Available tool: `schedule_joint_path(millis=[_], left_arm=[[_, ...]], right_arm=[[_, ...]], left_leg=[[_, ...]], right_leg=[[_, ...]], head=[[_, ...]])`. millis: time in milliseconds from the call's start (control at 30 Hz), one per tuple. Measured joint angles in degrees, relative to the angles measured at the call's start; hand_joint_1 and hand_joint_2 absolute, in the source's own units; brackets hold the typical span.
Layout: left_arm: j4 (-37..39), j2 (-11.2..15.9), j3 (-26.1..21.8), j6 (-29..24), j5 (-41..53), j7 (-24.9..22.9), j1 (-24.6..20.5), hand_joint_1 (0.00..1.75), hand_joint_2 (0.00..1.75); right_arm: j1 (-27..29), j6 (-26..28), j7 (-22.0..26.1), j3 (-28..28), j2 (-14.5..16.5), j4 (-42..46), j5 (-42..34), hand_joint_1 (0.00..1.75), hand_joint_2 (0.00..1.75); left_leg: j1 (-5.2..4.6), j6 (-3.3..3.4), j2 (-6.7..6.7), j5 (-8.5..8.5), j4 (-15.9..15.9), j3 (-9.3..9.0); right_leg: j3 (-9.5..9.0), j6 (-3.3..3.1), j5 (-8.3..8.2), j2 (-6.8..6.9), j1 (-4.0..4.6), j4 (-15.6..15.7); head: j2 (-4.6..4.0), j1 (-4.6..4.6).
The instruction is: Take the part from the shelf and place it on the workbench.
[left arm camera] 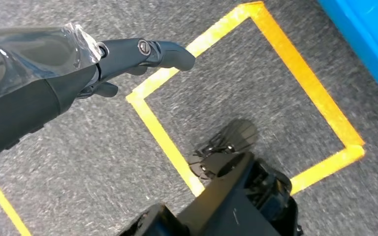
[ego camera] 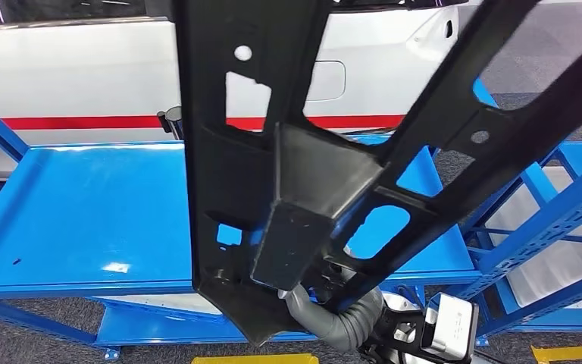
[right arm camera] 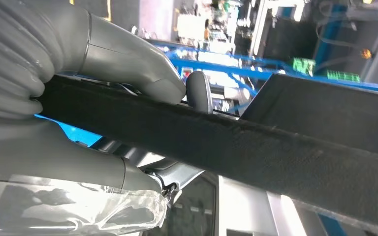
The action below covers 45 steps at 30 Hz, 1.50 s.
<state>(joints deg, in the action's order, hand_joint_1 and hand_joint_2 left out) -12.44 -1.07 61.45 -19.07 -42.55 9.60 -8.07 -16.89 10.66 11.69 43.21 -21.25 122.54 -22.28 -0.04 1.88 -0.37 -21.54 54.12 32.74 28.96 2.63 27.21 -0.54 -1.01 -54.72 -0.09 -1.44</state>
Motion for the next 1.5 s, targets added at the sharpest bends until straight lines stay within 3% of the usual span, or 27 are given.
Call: schedule_joint_path(millis=[100, 167, 233, 267, 300, 333, 367, 433, 467, 500, 567, 633, 733, 767, 800, 833, 867, 933, 1000, 1100, 1167, 1233, 1267, 1300, 1367, 1433, 1500], left_arm=[[0.0, 0.5, 0.0, 0.1, 0.7, -1.4, 0.1, 0.00, 1.75], [0.0, 0.9, 0.0, 0.0, 1.2, -1.9, 0.1, 0.00, 1.75], [0.0, 1.2, 0.0, 0.0, 1.4, -1.9, 0.1, 0.00, 1.75], [0.0, 1.3, 0.0, 0.0, 1.4, -1.9, 0.1, 0.00, 1.75], [0.0, 1.5, 0.0, -0.1, 1.4, -1.8, 0.0, 0.00, 1.75], [0.0, 1.6, 0.0, -0.1, 1.4, -1.8, -0.1, 0.00, 1.75], [0.0, 1.8, 0.0, -0.1, 1.5, -1.7, -0.2, 0.00, 1.75], [0.0, 2.1, 0.0, -0.2, 1.7, -1.4, -0.9, 0.00, 1.75], [0.0, 2.3, 0.0, -0.3, 1.8, -1.3, -1.3, 0.00, 1.75], [0.0, 2.4, 0.0, -0.3, 1.9, -1.2, -1.5, 0.00, 1.75], [0.0, 2.4, 0.0, -0.3, 2.0, -1.1, -1.8, 0.00, 1.75], [0.0, 2.4, 0.1, -0.2, 2.1, -1.2, -1.8, 0.00, 1.75], [0.0, 2.4, 0.1, -0.1, 2.1, -1.2, -1.7, 0.00, 1.75], [0.0, 2.4, 0.1, -0.1, 2.1, -1.3, -1.6, 0.00, 1.75], [0.0, 2.4, 0.1, 0.0, 2.1, -1.3, -1.5, 0.00, 1.75], [0.0, 2.4, 0.1, 0.0, 2.1, -1.3, -1.4, 0.00, 1.75], [0.0, 2.4, 0.1, 0.0, 2.1, -1.3, -1.3, 0.00, 1.75], [0.0, 2.4, 0.1, 0.0, 2.0, -1.3, -1.4, 0.00, 1.75], [0.0, 2.4, 0.1, 0.0, 2.0, -1.3, -1.4, 0.00, 1.75], [0.0, 2.3, 0.1, 0.1, 2.0, -1.3, -1.3, 0.00, 1.75], [0.0, 2.3, 0.1, 0.1, 2.0, -1.5, -1.1, 0.00, 1.75], [0.0, 2.2, 0.1, 0.2, 1.9, -1.7, -0.9, 0.00, 1.75], [0.0, 2.2, 0.1, 0.2, 1.9, -1.7, -0.9, 0.00, 1.75], [0.0, 2.2, 0.1, 0.2, 1.9, -1.7, -0.9, 0.00, 1.75], [0.0, 2.2, 0.1, 0.2, 1.9, -1.7, -0.9, 0.00, 1.75], [0.0, 2.2, 0.1, 0.2, 1.9, -1.6, -1.0, 0.00, 1.75], [0.0, 2.2, 0.1, 0.2, 1.9, -1.4, -1.3, 0.00, 1.75]], right_arm=[[0.5, 0.3, 0.9, -0.4, 0.1, -0.1, -0.3, 1.75, 1.75], [0.6, 0.3, 1.4, -0.7, 0.2, -0.2, -0.7, 1.75, 1.75], [0.8, 0.3, 1.6, -0.8, 0.4, -0.2, -1.1, 1.75, 1.75], [0.9, 0.3, 1.7, -0.8, 0.4, -0.3, -1.2, 1.75, 1.75], [1.0, 0.2, 1.7, -0.8, 0.4, -0.4, -1.2, 1.75, 1.75], [1.0, 0.2, 1.7, -0.9, 0.4, -0.4, -1.2, 1.75, 1.75], [1.0, 0.2, 1.7, -1.0, 0.4, -0.4, -1.2, 1.75, 1.75], [1.0, 0.2, 1.8, -1.3, 0.6, -0.5, -1.3, 1.75, 1.75], [1.0, 0.2, 2.0, -1.5, 0.7, -0.5, -1.3, 1.75, 1.75], [1.0, 0.2, 2.1, -1.6, 0.9, -0.5, -1.3, 1.75, 1.75], [1.1, 0.2, 2.4, -1.8, 1.0, -0.7, -1.2, 1.75, 1.75], [1.2, 0.3, 2.9, -2.1, 1.1, -0.8, -1.1, 1.75, 1.75], [1.3, 0.5, 3.1, -2.3, 1.1, -1.0, -0.8, 1.75, 1.75], [1.3, 0.7, 3.1, -2.3, 1.1, -1.0, -0.7, 1.75, 1.75], [1.3, 0.9, 3.0, -2.3, 1.2, -1.1, -0.4, 1.75, 1.75], [1.3, 1.0, 2.9, -2.4, 1.2, -1.2, -0.3, 1.75, 1.75], [1.3, 1.2, 2.8, -2.4, 1.3, -1.2, -0.1, 1.75, 1.75], [1.2, 1.4, 2.6, -2.5, 1.3, -1.3, 0.1, 1.75, 1.75], [1.1, 1.6, 2.5, -2.7, 1.4, -1.3, 0.3, 1.75, 1.75], [1.1, 2.0, 2.3, -3.1, 1.4, -1.3, 0.5, 1.75, 1.75], [1.1, 2.2, 2.2, -3.2, 1.4, -1.3, 0.6, 1.75, 1.75], [1.1, 2.2, 2.2, -3.2, 1.5, -1.3, 0.7, 1.75, 1.75], [1.1, 2.2, 2.1, -3.2, 1.5, -1.3, 0.7, 1.75, 1.75], [1.1, 2.2, 2.1, -3.2, 1.5, -1.3, 0.7, 1.75, 1.75], [1.1, 2.3, 2.0, -3.3, 1.5, -1.3, 0.8, 1.75, 1.75], [1.1, 2.4, 1.9, -3.3, 1.5, -1.3, 0.9, 1.75, 1.75], [1.1, 2.5, 1.8, -3.5, 1.5, -1.2, 1.0, 1.75, 1.75]], left_leg=[[0.30, -1.14, 0.08, -0.46, 0.8, 0.79], [0.51, -1.74, 0.09, -4.66, 5.9, 2.91], [0.53, -1.99, 0.10, -10.02, 14.4, 5.72], [0.51, -1.95, 0.10, -11.52, 17.3, 6.23], [0.47, -1.77, 0.08, -11.95, 17.9, 5.55], [0.38, -1.46, 0.00, -11.37, 15.8, 3.57], [0.24, -0.95, -0.43, -10.16, 11.5, 0.43], [-0.22, 0.23, -2.47, -8.10, 2.1, -5.64], [-0.47, 0.65, -3.29, -7.50, -0.6, -7.24], [-0.73, 0.95, -3.69, -7.19, -1.7, -7.71], [-0.94, 1.44, -2.92, -6.09, -1.7, -7.13], [-0.73, 2.17, -2.06, -4.49, -2.0, -6.10], [-0.50, 2.58, -0.87, -2.35, -2.1, -3.75], [-0.50, 2.50, -0.43, -1.75, -2.1, -2.93], [-0.47, 2.40, -0.01, -1.18, -2.0, -2.12], [-0.42, 2.25, 0.38, -0.64, -1.8, -1.30], [-0.34, 2.05, 0.68, -0.18, -1.6, -0.52], [-0.31, 1.50, 0.98, 0.49, -0.8, 0.74], [-0.40, 0.84, 1.05, 1.10, -0.2, 1.39], [-0.12, -0.29, 1.01, 1.66, 0.2, 2.03], [0.18, -1.04, 0.90, -2.03, 3.6, 3.52], [0.39, -1.64, 0.86, -8.11, 10.9, 5.66], [0.45, -1.83, 0.85, -9.92, 14.6, 6.37], [0.48, -1.91, 0.85, -10.30, 17.0, 6.45], [0.49, -1.73, 0.84, -7.74, 16.3, 3.90], [0.30, -1.04, 0.65, -5.58, 8.3, -2.40], [-0.05, -0.16, 0.40, -6.24, -0.3, -7.97]], right_leg=[[1.04, -1.41, -1.16, -0.13, 0.10, -0.1], [2.18, -2.11, -2.18, -0.25, -0.06, 0.0], [3.66, -2.34, -3.24, -0.55, 0.04, -0.1], [4.41, -2.35, -3.80, -0.79, 0.14, -0.1], [5.15, -2.33, -4.38, -1.12, 0.25, -0.1], [5.85, -2.29, -4.97, -1.53, 0.36, -0.1], [6.47, -2.21, -5.56, -1.97, 0.46, -0.1], [7.35, -1.87, -6.68, -2.71, 0.53, 0.0], [7.61, -1.60, -7.20, -2.95, 0.47, 0.0], [7.76, -1.27, -7.68, -3.16, 0.35, 0.1], [8.03, -0.57, -8.59, -3.57, 0.12, 0.5], [9.17, -0.25, -6.41, -2.61, 0.12, -1.0], [12.15, 0.23, 2.51, -0.31, -0.06, -11.1], [12.65, 0.50, 4.01, -0.10, -0.15, -14.9], [12.44, 0.74, 4.09, -0.05, -0.21, -17.2], [11.13, 0.93, 2.96, -0.02, -0.24, -17.4], [8.70, 1.07, 1.36, 0.04, -0.27, -15.4], [1.62, 1.19, 0.21, 0.27, -0.26, -6.6], [-2.86, 0.69, 1.53, 0.33, -0.01, 0.0], [-2.64, -0.85, 1.33, 0.40, 0.23, 1.1], [-1.37, -1.89, 0.08, 0.55, 0.12, 1.2], [0.35, -2.34, -1.28, 0.55, 0.16, 1.1], [1.24, -2.36, -1.93, 0.53, 0.20, 1.1], [2.11, -2.35, -2.58, 0.53, 0.23, 1.1], [3.81, -2.19, -3.87, 0.51, 0.29, 1.1], [5.11, -1.87, -5.07, 0.46, 0.42, 1.0], [5.79, -1.36, -6.21, 0.52, 0.56, 1.1]], head=[[0.00, 0.02], [0.00, 0.05], [0.00, 0.07], [0.00, 0.07], [0.00, 0.07], [0.00, 0.07], [0.00, 0.07], [0.00, 0.02], [0.00, 0.02], [0.00, 0.01], [0.00, 0.06], [0.00, 0.02], [0.00, -0.19], [0.00, -0.20], [0.00, -0.20], [0.00, -0.20], [0.00, -0.20], [0.00, -0.22], [0.00, -0.22], [0.00, -0.24], [0.00, -0.20], [0.00, -0.15], [0.00, -0.15], [0.00, -0.15], [0.01, -0.15], [0.01, -0.16], [0.01, -0.19]])
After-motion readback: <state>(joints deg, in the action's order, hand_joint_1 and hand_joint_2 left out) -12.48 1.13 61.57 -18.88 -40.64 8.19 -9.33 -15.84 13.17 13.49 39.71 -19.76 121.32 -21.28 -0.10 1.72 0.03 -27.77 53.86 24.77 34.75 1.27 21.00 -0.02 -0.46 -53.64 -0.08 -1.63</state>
